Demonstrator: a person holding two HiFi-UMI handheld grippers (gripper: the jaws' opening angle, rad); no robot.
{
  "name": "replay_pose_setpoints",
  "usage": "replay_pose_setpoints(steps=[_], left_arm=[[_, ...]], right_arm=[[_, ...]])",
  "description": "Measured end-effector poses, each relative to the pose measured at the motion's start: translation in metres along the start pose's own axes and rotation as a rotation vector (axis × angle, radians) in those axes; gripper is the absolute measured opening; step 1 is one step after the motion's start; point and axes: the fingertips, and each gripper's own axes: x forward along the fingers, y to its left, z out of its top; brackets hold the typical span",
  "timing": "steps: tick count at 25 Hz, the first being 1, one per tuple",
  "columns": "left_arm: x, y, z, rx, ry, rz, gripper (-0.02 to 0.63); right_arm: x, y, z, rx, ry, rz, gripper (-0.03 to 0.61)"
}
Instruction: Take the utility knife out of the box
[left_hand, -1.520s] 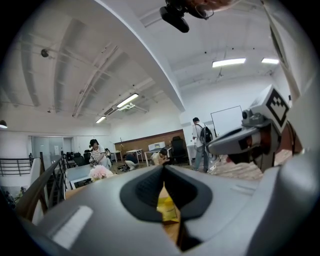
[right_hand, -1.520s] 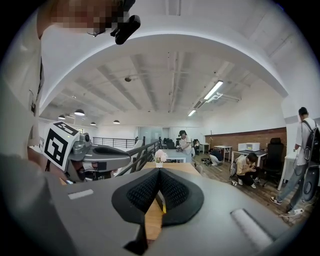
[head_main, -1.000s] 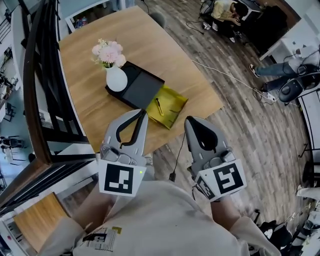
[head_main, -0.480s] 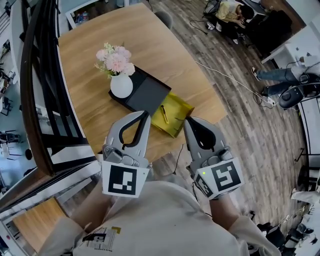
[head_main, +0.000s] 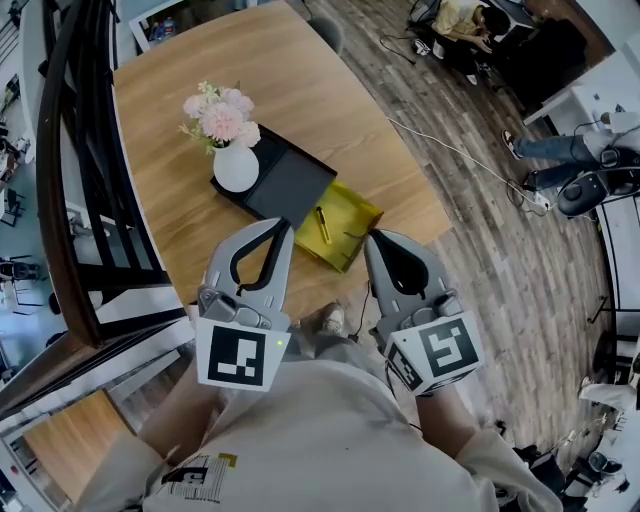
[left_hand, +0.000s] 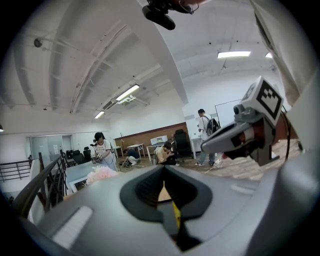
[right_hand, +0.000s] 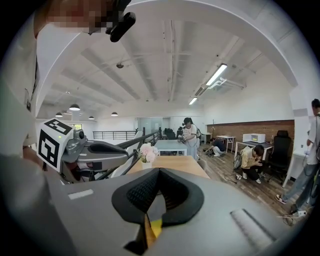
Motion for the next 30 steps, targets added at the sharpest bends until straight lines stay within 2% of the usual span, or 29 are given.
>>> replay_pose_setpoints(steps=[5,18,22,23,24,27,30], left_arm=[[0.000,-0.009,-0.002,-0.058,0.037,0.025,0.003],[0.023,-0.030,-0.017,-0.111,0.103,0.006,0.003],[0.034,-0.028,-0.027,-0.106,0.119,0.003,0.003],[0.038,-0.028,-0.030,-0.102,0.125,0.001,0.003],[0.041,-0.028,-0.034,-0.100,0.136,-0.002,0.003],[0.051,-0.030,-0.049,-0.101,0.175,-0.020,0.003],[0.060,-0.035,-0.068,-0.107,0.218,-0.041,0.003]], right_arm=[[-0.005,-0.008,-0.004,0.006,-0.001,0.026,0.002],[0.011,-0.031,-0.026,0.060,0.014,0.036,0.002],[0.024,-0.037,-0.041,0.070,0.052,0.031,0.005],[0.028,-0.037,-0.045,0.071,0.066,0.033,0.031],[0.032,-0.038,-0.050,0.072,0.080,0.035,0.049],[0.048,-0.040,-0.066,0.072,0.124,0.038,0.035],[0.066,-0.039,-0.085,0.063,0.176,0.049,0.063]])
